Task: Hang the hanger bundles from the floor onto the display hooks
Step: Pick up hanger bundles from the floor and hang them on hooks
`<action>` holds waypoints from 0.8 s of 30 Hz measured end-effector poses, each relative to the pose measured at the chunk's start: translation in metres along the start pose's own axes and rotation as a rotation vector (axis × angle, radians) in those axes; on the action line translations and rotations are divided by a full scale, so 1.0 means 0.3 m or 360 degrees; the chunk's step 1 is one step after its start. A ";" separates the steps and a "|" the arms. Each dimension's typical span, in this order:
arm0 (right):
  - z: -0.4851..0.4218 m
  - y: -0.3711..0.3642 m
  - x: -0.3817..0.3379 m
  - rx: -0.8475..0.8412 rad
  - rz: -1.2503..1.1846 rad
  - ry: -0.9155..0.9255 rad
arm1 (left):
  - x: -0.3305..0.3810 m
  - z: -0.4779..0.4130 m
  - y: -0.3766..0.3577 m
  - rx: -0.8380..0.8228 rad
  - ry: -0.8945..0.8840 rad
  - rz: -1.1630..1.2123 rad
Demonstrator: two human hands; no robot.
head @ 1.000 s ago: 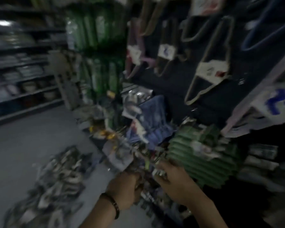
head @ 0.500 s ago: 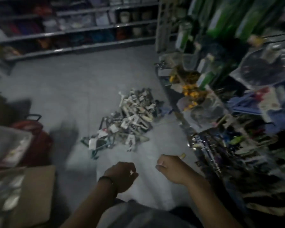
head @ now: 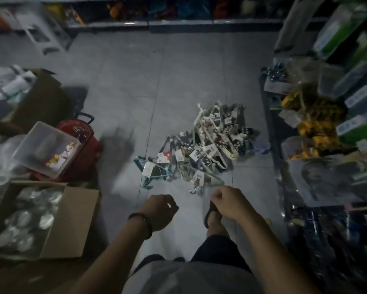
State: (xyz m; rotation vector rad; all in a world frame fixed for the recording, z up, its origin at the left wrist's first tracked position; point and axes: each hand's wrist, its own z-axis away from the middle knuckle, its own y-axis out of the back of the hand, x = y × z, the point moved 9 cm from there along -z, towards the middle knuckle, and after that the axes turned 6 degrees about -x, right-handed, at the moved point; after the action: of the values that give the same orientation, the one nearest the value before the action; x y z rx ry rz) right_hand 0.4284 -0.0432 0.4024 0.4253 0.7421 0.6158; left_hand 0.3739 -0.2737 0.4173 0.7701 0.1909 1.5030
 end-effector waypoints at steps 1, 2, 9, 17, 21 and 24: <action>-0.076 0.035 -0.004 -0.0033 -0.0002 0.0015 | 0.023 -0.063 0.035 -0.0005 0.0018 0.0024; -0.154 0.066 -0.005 -0.0078 -0.0006 0.0026 | 0.045 -0.125 0.068 -0.0016 0.0041 0.0045; -0.760 0.220 0.099 -0.0360 0.0055 -0.0085 | 0.064 -0.597 0.204 -0.0074 0.0281 0.0434; -1.542 0.061 0.378 -0.0519 0.0260 -0.0241 | -0.119 -1.359 -0.039 -0.0261 0.0482 0.0809; -1.878 -0.110 0.582 -0.0572 0.0284 -0.0326 | -0.258 -1.802 -0.283 -0.0417 0.0568 0.1060; -2.103 -0.235 0.713 -0.0565 0.0302 -0.0425 | -0.423 -2.058 -0.457 -0.0449 0.0762 0.1059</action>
State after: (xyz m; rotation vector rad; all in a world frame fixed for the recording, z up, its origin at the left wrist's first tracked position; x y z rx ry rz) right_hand 0.1159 0.1337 -0.1632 0.2433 0.3292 0.8338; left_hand 0.1252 -0.1683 -0.1685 0.2310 0.0737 2.2797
